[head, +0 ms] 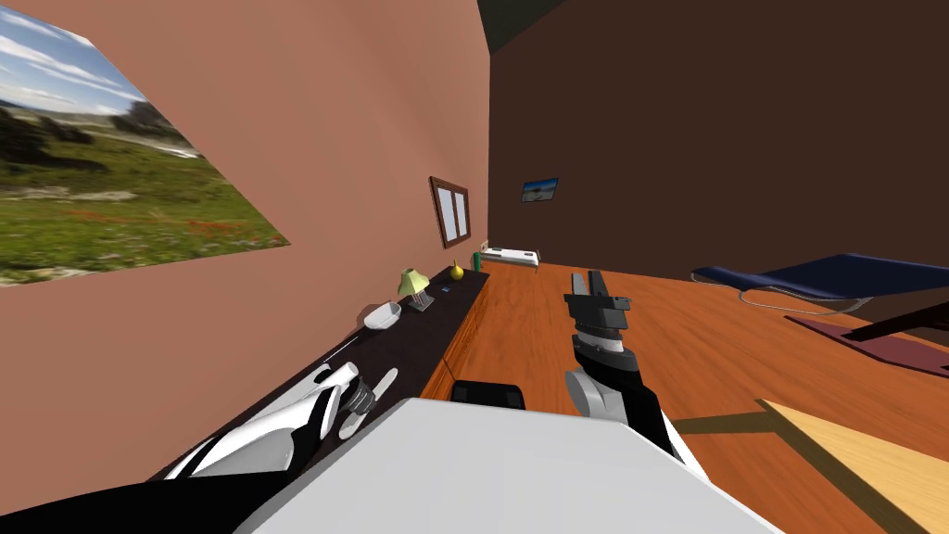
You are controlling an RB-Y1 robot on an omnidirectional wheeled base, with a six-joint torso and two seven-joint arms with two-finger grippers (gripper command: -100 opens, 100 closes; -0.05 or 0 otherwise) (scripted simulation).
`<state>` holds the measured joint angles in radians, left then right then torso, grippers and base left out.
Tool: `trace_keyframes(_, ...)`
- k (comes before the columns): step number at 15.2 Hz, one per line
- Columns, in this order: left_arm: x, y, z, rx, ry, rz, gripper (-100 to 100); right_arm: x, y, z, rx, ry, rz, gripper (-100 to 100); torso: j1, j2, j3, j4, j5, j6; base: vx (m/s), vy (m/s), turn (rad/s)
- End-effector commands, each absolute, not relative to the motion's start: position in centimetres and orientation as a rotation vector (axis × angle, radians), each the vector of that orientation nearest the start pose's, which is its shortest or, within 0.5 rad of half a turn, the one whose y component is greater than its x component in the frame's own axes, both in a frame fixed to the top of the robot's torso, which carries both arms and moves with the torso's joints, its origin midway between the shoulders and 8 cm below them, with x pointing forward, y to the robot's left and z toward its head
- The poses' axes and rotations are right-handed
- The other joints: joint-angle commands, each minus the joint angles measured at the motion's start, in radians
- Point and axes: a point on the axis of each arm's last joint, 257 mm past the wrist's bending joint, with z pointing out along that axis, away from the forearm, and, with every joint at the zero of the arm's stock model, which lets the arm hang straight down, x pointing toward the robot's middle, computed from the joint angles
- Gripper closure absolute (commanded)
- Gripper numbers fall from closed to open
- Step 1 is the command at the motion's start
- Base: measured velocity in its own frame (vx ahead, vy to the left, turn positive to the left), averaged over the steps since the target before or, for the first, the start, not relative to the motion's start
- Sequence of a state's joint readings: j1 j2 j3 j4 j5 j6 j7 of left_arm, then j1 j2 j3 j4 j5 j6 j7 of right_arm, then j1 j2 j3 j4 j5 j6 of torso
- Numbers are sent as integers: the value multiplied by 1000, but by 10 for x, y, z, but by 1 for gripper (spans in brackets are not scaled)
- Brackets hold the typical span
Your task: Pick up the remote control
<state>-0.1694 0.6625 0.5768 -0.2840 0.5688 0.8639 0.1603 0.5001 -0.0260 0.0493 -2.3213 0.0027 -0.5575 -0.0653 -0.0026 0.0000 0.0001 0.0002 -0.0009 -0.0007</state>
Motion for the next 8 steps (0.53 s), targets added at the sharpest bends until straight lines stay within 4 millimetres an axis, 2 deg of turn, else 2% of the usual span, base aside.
trace_keyframes(1,147,592,-544,-3057,531,-7,100,327,-257,52,588,552,1436,0,0,0,0,0,0,0,27,-76,57)
trace_keyframes(2,155,597,-540,-3040,542,-26,100,327,-257,52,588,552,1436,0,-2,0,0,0,-1,0,30,-70,47)
trace_keyframes(3,171,607,-532,-2999,567,-66,100,327,-257,52,588,551,1436,0,-3,-1,0,0,-1,0,20,-54,28)
trace_keyframes(4,167,604,-535,-3013,560,-55,100,327,-257,52,588,551,1436,0,-3,-2,0,1,-2,1,14,-32,-1)
trace_keyframes(5,150,594,-542,-3049,536,-15,100,327,-257,52,588,551,1436,0,-3,-2,-1,1,-2,2,13,-8,-34)
trace_keyframes(6,147,602,-534,-3055,540,4,100,327,-257,52,588,552,1436,0,-1,-1,-1,0,0,1,20,-36,0)
trace_keyframes(8,152,602,-535,-3043,542,-12,100,327,-257,52,588,552,1436,0,-3,-1,0,0,-1,-1,18,-41,42)
